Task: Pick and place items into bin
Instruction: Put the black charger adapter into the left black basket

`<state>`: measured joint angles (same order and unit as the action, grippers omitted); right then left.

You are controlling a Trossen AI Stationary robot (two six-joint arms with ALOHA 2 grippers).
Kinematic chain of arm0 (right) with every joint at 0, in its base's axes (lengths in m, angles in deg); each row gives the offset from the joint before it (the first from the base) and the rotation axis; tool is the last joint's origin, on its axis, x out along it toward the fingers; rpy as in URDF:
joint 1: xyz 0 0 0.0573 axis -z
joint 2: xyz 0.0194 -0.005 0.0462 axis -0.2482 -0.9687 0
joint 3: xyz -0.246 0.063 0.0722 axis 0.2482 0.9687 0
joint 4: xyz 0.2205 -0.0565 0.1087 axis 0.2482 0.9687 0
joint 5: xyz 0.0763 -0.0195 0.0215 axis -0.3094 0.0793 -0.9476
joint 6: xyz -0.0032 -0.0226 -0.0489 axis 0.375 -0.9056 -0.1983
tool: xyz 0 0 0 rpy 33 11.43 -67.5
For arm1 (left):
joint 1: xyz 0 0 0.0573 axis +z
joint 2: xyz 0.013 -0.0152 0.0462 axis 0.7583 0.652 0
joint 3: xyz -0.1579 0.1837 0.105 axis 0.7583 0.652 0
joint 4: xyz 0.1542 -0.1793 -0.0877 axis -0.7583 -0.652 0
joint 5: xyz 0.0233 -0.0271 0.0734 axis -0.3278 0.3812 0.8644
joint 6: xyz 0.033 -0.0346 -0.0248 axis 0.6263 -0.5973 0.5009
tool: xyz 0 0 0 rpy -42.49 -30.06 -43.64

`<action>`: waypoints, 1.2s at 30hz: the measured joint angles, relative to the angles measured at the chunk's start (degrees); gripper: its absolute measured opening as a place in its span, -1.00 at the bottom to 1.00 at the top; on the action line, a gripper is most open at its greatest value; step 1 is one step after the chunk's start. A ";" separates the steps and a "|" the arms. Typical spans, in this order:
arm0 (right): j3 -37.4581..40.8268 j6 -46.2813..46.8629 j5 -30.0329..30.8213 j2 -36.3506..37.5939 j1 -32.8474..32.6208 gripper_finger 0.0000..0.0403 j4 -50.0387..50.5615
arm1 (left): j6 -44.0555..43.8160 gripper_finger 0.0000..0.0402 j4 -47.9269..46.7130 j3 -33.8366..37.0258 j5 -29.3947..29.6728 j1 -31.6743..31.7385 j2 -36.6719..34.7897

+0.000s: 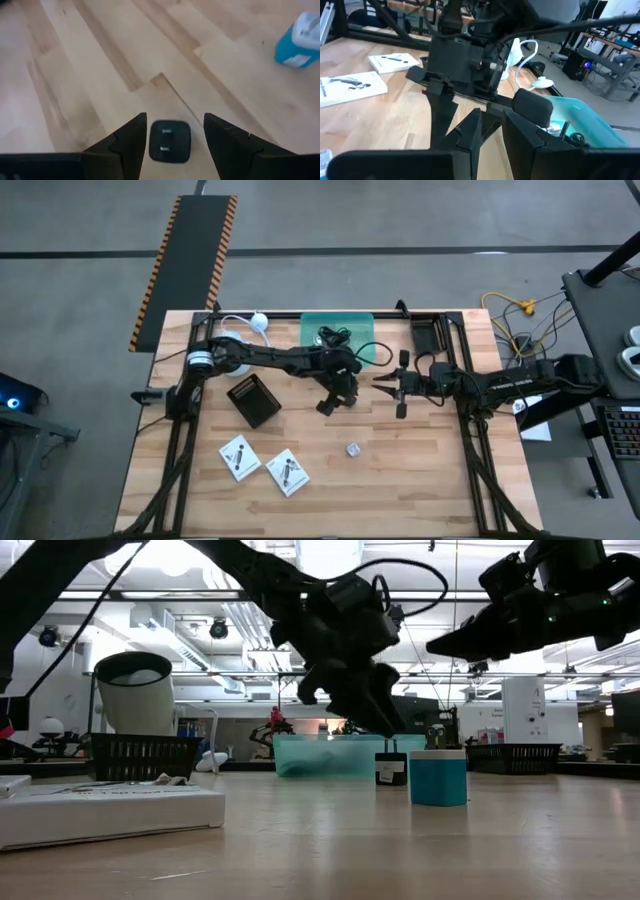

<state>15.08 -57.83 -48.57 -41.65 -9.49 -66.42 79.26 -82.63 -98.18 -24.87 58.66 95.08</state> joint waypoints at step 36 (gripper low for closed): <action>0.34 -2.40 0.07 0.90 0.04 -0.67 1.53 | -0.22 -0.12 1.76 -0.07 4.22 0.00 4.64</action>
<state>15.42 -60.23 -48.50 -40.76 -9.45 -64.89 79.05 -80.87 -98.24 -20.65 58.65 99.71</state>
